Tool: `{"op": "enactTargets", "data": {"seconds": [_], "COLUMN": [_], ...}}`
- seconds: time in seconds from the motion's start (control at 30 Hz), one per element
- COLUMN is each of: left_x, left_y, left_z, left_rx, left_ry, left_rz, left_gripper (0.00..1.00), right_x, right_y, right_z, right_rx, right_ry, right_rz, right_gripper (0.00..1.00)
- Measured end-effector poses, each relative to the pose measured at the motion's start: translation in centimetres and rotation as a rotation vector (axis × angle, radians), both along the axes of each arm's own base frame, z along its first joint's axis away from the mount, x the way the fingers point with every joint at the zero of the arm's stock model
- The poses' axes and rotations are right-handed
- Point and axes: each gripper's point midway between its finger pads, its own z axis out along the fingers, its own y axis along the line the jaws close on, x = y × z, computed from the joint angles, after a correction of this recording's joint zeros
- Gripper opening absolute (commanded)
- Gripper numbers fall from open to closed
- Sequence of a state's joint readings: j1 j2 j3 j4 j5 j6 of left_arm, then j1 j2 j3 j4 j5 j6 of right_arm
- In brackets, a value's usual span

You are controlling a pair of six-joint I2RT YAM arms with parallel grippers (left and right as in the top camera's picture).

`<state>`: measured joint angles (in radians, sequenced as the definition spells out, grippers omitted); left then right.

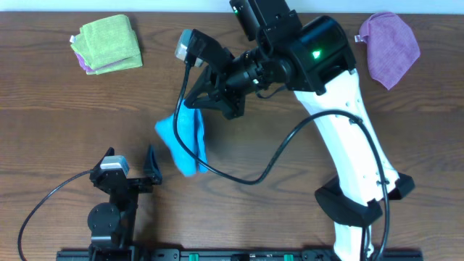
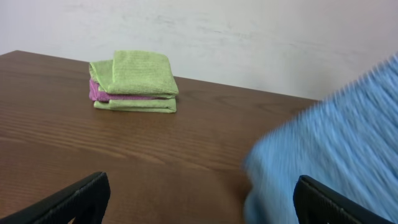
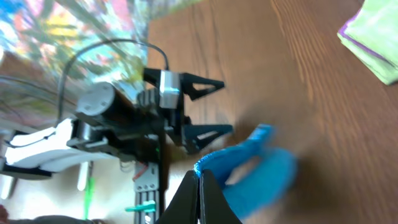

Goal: Fold the cloth

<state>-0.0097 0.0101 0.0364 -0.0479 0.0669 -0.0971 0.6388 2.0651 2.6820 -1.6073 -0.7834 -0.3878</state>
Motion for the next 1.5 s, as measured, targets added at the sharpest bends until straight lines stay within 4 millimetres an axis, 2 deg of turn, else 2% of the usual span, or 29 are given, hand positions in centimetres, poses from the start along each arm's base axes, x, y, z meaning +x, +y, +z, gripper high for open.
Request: {"op": "enactTargets", "data": {"seconds": [0.13, 0.23, 0.3, 0.37, 0.4, 0.47, 0.53, 0.57, 0.6, 0.63, 0.67, 0.73, 0.77, 0.8, 0.9, 1.0, 1.1, 1.3, 1.4, 1.43, 1.47, 1.5], "left_x": [0.0, 0.0, 0.0, 0.0, 0.0, 0.0, 0.0, 0.0, 0.0, 0.0, 0.0, 0.0, 0.0, 0.0, 0.0, 0.0, 0.0, 0.0, 0.0, 0.0, 0.0, 0.0], "left_y": [0.0, 0.0, 0.0, 0.0, 0.0, 0.0, 0.0, 0.0, 0.0, 0.0, 0.0, 0.0, 0.0, 0.0, 0.0, 0.0, 0.0, 0.0, 0.0, 0.0, 0.0, 0.0], "left_z": [0.0, 0.0, 0.0, 0.0, 0.0, 0.0, 0.0, 0.0, 0.0, 0.0, 0.0, 0.0, 0.0, 0.0, 0.0, 0.0, 0.0, 0.0, 0.0, 0.0, 0.0, 0.0], "left_rx": [0.000, 0.000, 0.000, 0.000, 0.000, 0.000, 0.000, 0.000, 0.000, 0.000, 0.000, 0.000, 0.000, 0.000, 0.000, 0.000, 0.000, 0.000, 0.000, 0.000, 0.000, 0.000], "left_ry": [0.000, 0.000, 0.000, 0.000, 0.000, 0.000, 0.000, 0.000, 0.000, 0.000, 0.000, 0.000, 0.000, 0.000, 0.000, 0.000, 0.000, 0.000, 0.000, 0.000, 0.000, 0.000], "left_rz": [0.000, 0.000, 0.000, 0.000, 0.000, 0.000, 0.000, 0.000, 0.000, 0.000, 0.000, 0.000, 0.000, 0.000, 0.000, 0.000, 0.000, 0.000, 0.000, 0.000, 0.000, 0.000], "left_gripper": [0.96, 0.95, 0.95, 0.95, 0.95, 0.95, 0.96, 0.96, 0.95, 0.96, 0.96, 0.95, 0.95, 0.95, 0.95, 0.95, 0.95, 0.95, 0.95, 0.95, 0.95, 0.95], "right_x": [3.5, 6.2, 8.8, 12.5, 14.9, 18.0, 21.1, 21.9, 23.1, 24.2, 25.0, 26.2, 27.1, 27.6, 29.0, 29.2, 29.4, 29.9, 29.8, 29.9, 29.9, 29.9], "right_y": [-0.5, -0.6, -0.8, -1.4, -2.1, -3.9, -7.0, -8.2, -10.4, -12.7, -14.0, -15.5, -16.2, -16.5, -17.1, -17.1, -17.0, -17.8, -18.1, -18.1, -18.1, -18.1], "right_z": [-3.7, -7.9, -11.7, -16.6, -18.9, -22.1, -25.5, -26.4, -27.4, -27.8, -27.6, -26.5, -25.3, -24.5, -20.4, -17.0, -15.4, -14.8, -15.0, -14.9, -14.9, -14.9], "right_rx": [-0.137, -0.222, -0.263, -0.304, -0.326, -0.372, -0.433, -0.454, -0.489, -0.518, -0.529, -0.529, -0.523, -0.521, -0.490, -0.447, -0.425, -0.472, -0.490, -0.489, -0.488, -0.492], "right_ry": [-0.065, -0.064, -0.044, -0.003, 0.011, 0.040, 0.071, 0.079, 0.083, 0.079, 0.069, 0.036, -0.001, -0.027, -0.129, -0.182, -0.221, -0.295, -0.299, -0.304, -0.306, -0.307], "right_rz": [-0.111, -0.175, -0.228, -0.335, -0.417, -0.546, -0.688, -0.734, -0.809, -0.883, -0.925, -0.980, -1.013, -1.031, -1.080, -1.092, -1.102, -1.148, -1.147, -1.147, -1.147, -1.144], "right_gripper": [0.02, 0.01, 0.02, 0.01, 0.01, 0.02, 0.01, 0.02, 0.02, 0.02, 0.02, 0.02, 0.02, 0.02, 0.01, 0.02, 0.02, 0.03, 0.59, 0.70, 0.75, 0.75]}}
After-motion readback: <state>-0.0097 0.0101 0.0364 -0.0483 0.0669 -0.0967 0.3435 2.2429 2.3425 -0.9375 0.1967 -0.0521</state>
